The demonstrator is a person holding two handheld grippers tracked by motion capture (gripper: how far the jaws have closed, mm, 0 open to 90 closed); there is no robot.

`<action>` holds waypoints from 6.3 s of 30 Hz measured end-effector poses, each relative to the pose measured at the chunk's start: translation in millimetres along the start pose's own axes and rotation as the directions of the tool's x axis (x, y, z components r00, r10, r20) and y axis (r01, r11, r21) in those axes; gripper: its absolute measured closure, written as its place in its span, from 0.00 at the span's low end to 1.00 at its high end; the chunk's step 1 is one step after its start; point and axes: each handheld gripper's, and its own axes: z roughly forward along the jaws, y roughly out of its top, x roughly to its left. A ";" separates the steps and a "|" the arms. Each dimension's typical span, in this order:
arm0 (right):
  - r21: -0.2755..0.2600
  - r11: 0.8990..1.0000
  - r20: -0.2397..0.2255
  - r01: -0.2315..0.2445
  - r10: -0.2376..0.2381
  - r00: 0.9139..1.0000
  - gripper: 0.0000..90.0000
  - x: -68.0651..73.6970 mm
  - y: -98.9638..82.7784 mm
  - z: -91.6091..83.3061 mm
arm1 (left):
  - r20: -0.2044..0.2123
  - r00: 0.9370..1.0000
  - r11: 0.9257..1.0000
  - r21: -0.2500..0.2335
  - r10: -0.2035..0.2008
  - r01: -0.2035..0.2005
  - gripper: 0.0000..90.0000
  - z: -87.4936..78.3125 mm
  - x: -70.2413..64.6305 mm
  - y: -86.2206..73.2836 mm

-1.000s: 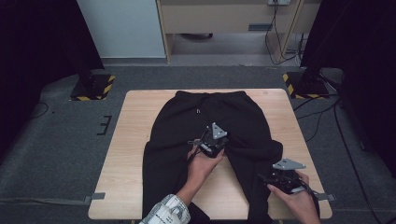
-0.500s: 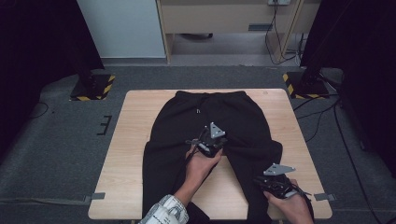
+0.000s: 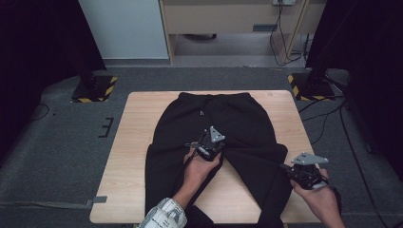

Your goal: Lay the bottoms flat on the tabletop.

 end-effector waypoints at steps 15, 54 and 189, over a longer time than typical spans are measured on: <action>0.068 0.998 -0.027 -0.013 0.015 1.000 1.00 -0.4 -25.1 5.9 | 0.115 0.993 0.999 0.028 0.032 -0.035 0.97 3.6 -25.4 -25.6; 0.121 0.992 -0.097 -0.030 0.042 0.994 0.93 0.4 -50.7 19.9 | 0.193 0.980 0.992 0.105 0.052 -0.074 0.82 13.9 -37.9 -58.2; -0.014 0.967 -0.338 0.256 -0.245 0.909 1.00 221.2 109.2 180.7 | -0.205 0.967 0.969 0.165 -0.150 0.185 0.23 -206.8 118.9 -224.3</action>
